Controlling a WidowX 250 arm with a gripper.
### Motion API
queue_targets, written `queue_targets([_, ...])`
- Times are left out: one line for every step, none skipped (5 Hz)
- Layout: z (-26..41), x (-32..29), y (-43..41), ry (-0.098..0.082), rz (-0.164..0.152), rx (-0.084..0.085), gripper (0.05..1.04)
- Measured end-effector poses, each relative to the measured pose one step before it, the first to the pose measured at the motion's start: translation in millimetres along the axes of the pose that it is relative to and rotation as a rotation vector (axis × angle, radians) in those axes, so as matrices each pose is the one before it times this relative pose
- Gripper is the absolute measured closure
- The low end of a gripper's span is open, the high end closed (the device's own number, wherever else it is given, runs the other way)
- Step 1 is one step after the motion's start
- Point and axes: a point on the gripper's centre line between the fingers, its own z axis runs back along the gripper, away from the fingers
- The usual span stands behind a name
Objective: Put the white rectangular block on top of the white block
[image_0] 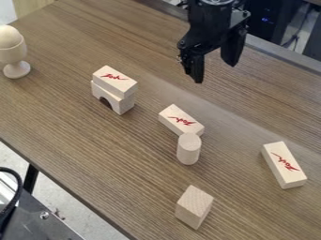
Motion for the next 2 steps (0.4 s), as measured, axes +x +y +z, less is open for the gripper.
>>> queue_targets([-9.70, -2.13, 5.71, 0.0116, 0.0004, 0.0334, 0.086])
queue_targets([-1.74, -0.91, 2.95, 0.0057, 0.0045, 0.0191, 0.086])
